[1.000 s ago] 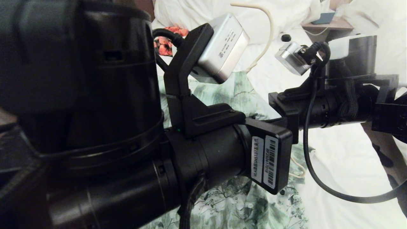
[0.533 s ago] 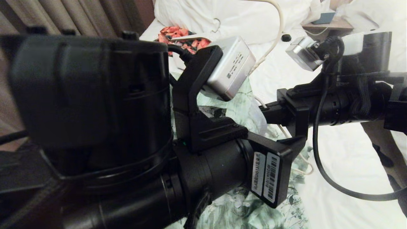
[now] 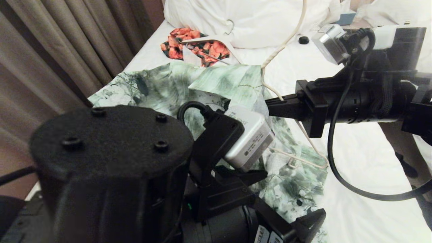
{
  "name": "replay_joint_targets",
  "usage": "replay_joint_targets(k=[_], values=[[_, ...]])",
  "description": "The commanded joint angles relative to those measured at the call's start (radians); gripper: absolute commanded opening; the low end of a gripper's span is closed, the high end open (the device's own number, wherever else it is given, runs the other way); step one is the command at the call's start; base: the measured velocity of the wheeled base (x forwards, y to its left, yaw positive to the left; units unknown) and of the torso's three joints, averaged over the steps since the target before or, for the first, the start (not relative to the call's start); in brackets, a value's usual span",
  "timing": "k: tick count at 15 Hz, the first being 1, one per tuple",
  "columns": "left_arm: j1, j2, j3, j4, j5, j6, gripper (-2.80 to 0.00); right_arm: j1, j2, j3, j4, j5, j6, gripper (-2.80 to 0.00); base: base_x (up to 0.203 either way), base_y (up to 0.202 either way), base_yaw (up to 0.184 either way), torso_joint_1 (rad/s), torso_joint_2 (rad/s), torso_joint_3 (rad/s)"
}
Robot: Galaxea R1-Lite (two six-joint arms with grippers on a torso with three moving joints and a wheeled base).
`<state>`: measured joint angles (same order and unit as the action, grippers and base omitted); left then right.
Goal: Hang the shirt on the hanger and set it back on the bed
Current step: Hook one side of the shirt onto the hanger, then hook the other side of the shirt onto the hanger
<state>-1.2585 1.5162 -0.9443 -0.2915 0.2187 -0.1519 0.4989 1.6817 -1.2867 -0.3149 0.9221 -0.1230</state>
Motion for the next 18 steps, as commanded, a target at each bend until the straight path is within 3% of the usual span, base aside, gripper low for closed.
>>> replay_joint_targets(k=[1,4,8,13,14,18], values=[[-0.002,-0.007,0.026,-0.003,0.003,-0.001,0.00,0.006,0.006,0.032,-0.057,0.007,-0.001,-2.80,0.000,0.000,0.000,0.000,0.00,0.000],[0.005,-0.081,0.068,0.008,0.009,-0.001,0.00,0.018,0.018,0.086,-0.226,0.009,0.042,-2.80,0.000,0.000,0.000,0.000,0.00,0.000],[0.059,-0.231,0.147,0.073,0.010,-0.001,0.00,0.030,-0.044,0.051,-0.230,0.008,0.114,-2.80,0.000,0.000,0.000,0.000,0.00,0.000],[0.200,-0.456,0.231,0.175,0.005,0.018,0.00,0.070,-0.124,-0.060,-0.191,-0.004,0.207,-2.80,0.000,0.000,0.000,0.000,0.00,0.000],[0.213,-0.500,0.235,0.209,0.005,0.020,-2.80,0.076,-0.146,-0.074,-0.139,-0.008,0.212,-2.80,0.000,0.000,0.000,0.000,0.00,0.000],[0.283,-0.642,0.157,0.378,0.004,0.027,-2.80,0.076,-0.192,-0.090,0.034,-0.029,0.207,-2.80,0.000,0.000,0.000,0.000,0.00,0.000]])
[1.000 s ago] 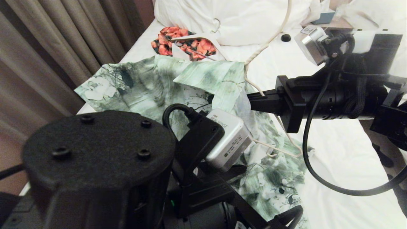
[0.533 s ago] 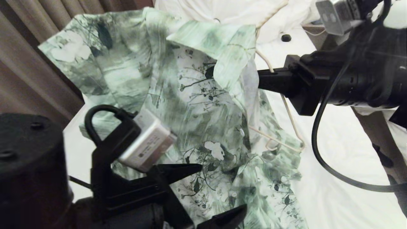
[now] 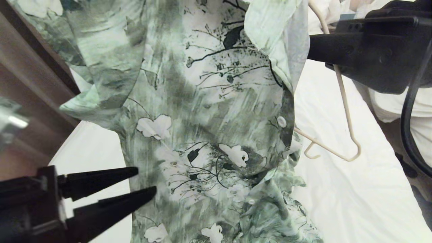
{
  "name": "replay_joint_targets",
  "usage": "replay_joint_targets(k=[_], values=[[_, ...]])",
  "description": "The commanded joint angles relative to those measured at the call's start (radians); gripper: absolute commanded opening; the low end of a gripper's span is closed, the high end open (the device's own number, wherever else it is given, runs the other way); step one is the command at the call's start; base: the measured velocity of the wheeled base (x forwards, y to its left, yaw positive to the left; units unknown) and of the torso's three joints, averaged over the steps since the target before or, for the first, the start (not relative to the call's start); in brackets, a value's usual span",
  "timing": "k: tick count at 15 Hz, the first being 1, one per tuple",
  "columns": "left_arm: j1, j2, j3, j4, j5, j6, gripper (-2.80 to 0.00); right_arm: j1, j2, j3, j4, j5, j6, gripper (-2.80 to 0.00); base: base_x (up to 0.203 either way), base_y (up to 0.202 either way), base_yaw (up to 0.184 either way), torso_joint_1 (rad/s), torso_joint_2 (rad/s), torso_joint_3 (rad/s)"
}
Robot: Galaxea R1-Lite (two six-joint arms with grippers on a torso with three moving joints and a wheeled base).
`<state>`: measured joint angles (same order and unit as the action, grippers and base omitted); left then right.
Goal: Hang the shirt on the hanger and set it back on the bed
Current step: Hook the other side of the shirt onto the hanger
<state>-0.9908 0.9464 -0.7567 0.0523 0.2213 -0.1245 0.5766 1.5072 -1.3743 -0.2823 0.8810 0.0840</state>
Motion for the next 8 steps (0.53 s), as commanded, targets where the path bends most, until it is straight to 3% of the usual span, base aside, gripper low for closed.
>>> replay_joint_targets(k=[1,4,8], values=[[0.027,-0.094,-0.087,0.106,0.002,0.003,-2.80,0.000,-0.018,0.007,0.003,-0.014,-0.001,-2.80,0.000,0.000,0.000,0.000,0.00,0.000],[0.044,-0.110,-0.237,0.230,0.003,0.018,-2.80,0.003,-0.004,0.018,0.007,-0.017,-0.026,-2.80,0.000,0.000,0.000,0.000,0.00,0.000],[0.048,-0.045,-0.486,0.387,0.002,0.161,-2.80,0.041,0.004,0.039,0.038,-0.018,-0.060,-2.80,0.000,0.000,0.000,0.000,0.00,0.000]])
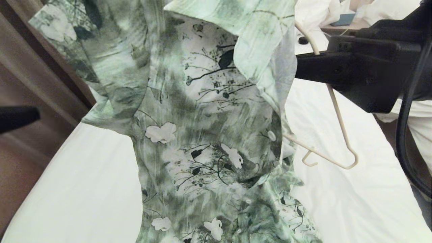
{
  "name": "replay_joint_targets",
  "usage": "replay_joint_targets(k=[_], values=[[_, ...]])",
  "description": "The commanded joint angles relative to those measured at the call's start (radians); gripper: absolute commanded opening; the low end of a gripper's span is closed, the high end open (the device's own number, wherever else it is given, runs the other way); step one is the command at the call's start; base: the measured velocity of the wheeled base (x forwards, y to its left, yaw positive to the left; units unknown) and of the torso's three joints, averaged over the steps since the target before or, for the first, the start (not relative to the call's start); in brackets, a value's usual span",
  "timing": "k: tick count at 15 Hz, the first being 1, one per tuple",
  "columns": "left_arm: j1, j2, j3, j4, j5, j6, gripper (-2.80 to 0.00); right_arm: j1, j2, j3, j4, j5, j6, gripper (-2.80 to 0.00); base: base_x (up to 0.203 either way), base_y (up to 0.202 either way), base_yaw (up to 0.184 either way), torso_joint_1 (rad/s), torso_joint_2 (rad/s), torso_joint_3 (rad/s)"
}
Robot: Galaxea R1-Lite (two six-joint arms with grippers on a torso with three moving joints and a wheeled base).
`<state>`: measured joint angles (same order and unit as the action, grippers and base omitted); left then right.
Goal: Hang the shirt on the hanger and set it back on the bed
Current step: Hook the other side of the shirt onto the hanger
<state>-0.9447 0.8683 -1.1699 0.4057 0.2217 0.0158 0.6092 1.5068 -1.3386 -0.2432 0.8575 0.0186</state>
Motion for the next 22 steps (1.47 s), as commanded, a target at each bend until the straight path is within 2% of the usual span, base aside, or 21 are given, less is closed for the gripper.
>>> replay_joint_targets(k=[1,3,5,7,8,9,12,13,14,22], values=[[0.002,0.063,-0.149,0.081,0.000,0.057,-2.80,0.020,0.005,0.001,0.028,0.005,-0.020,-2.80,0.000,0.000,0.000,0.000,0.00,0.000],[0.004,0.128,-0.308,0.185,-0.003,0.139,-2.80,0.036,0.016,-0.002,0.075,0.005,-0.074,-2.80,0.000,0.000,0.000,0.000,0.00,0.000],[0.004,0.195,-0.441,0.312,-0.008,0.245,-2.80,0.048,0.020,-0.004,0.092,0.005,-0.080,-2.80,0.000,0.000,0.000,0.000,0.00,0.000],[0.004,0.239,-0.531,0.430,-0.018,0.350,-2.80,0.058,0.018,-0.004,0.125,0.005,-0.089,-2.80,0.000,0.000,0.000,0.000,0.00,0.000],[0.007,0.260,-0.577,0.479,-0.021,0.418,-2.80,0.059,0.019,-0.004,0.147,0.005,-0.118,-2.80,0.000,0.000,0.000,0.000,0.00,0.000],[0.010,0.282,-0.620,0.508,-0.023,0.459,0.00,0.062,0.022,-0.004,0.170,0.005,-0.144,-2.80,0.000,0.000,0.000,0.000,0.00,0.000],[0.014,0.373,-0.781,0.637,-0.046,0.534,0.00,0.064,0.023,-0.010,0.191,0.005,-0.169,-2.80,0.000,0.000,0.000,0.000,0.00,0.000],[0.015,0.388,-0.783,0.659,-0.051,0.575,0.00,0.066,0.023,-0.011,0.192,0.005,-0.169,-2.80,0.000,0.000,0.000,0.000,0.00,0.000],[0.015,0.410,-0.779,0.662,-0.053,0.587,0.00,0.073,0.023,-0.012,0.193,0.005,-0.169,-2.80,0.000,0.000,0.000,0.000,0.00,0.000],[0.018,0.503,-0.778,0.576,-0.072,0.592,0.00,0.099,0.050,-0.016,0.193,0.006,-0.170,-2.80,0.000,0.000,0.000,0.000,0.00,0.000]])
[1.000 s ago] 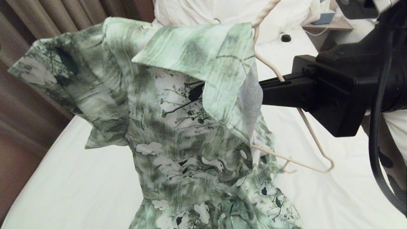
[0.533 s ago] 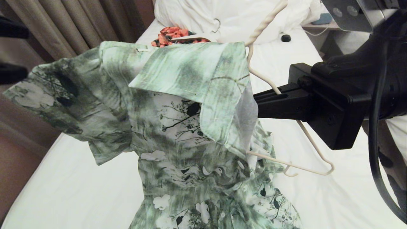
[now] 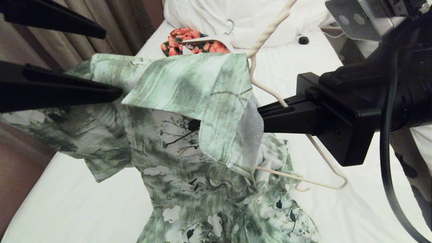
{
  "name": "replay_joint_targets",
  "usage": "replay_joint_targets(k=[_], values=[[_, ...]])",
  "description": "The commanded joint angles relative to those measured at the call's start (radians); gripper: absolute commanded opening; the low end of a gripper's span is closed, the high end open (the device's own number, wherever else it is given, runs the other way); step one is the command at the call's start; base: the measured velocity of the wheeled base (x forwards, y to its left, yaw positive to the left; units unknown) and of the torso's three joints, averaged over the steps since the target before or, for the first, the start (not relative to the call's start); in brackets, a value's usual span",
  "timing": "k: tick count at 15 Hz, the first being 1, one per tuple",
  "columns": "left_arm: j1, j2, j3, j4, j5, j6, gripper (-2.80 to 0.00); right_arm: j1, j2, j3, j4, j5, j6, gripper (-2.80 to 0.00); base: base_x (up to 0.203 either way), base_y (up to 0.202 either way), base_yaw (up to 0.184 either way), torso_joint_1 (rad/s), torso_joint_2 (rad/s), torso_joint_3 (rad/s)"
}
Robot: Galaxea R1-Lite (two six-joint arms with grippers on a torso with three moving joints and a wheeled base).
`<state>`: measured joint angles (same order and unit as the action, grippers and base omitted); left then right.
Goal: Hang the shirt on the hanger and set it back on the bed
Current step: Hook the other side of the shirt onto the hanger
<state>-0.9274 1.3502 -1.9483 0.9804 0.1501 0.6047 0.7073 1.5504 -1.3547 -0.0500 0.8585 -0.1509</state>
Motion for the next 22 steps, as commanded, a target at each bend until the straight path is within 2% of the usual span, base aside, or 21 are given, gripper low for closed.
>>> replay_joint_targets(k=[1,5,10,15,22], values=[[0.001,0.026,0.000,0.000,-0.015,0.001,0.00,0.003,0.008,0.000,-0.001,0.005,-0.001,-2.80,0.000,0.000,0.000,0.000,0.00,0.000],[0.022,0.054,0.015,0.003,-0.080,-0.009,0.00,0.015,0.008,-0.001,0.002,0.005,-0.001,-2.80,0.000,0.000,0.000,0.000,0.00,0.000],[0.032,0.072,0.032,0.001,-0.087,-0.009,0.00,0.021,0.008,-0.001,0.002,0.005,-0.001,-2.80,0.000,0.000,0.000,0.000,0.00,0.000],[0.065,0.086,0.031,-0.002,-0.140,-0.031,0.00,0.021,0.005,-0.001,0.012,0.007,-0.001,-2.80,0.000,0.000,0.000,0.000,0.00,0.000],[0.098,0.084,0.040,-0.002,-0.181,-0.048,0.00,0.021,-0.003,0.000,0.020,0.007,-0.001,-2.80,0.000,0.000,0.000,0.000,0.00,0.000]])
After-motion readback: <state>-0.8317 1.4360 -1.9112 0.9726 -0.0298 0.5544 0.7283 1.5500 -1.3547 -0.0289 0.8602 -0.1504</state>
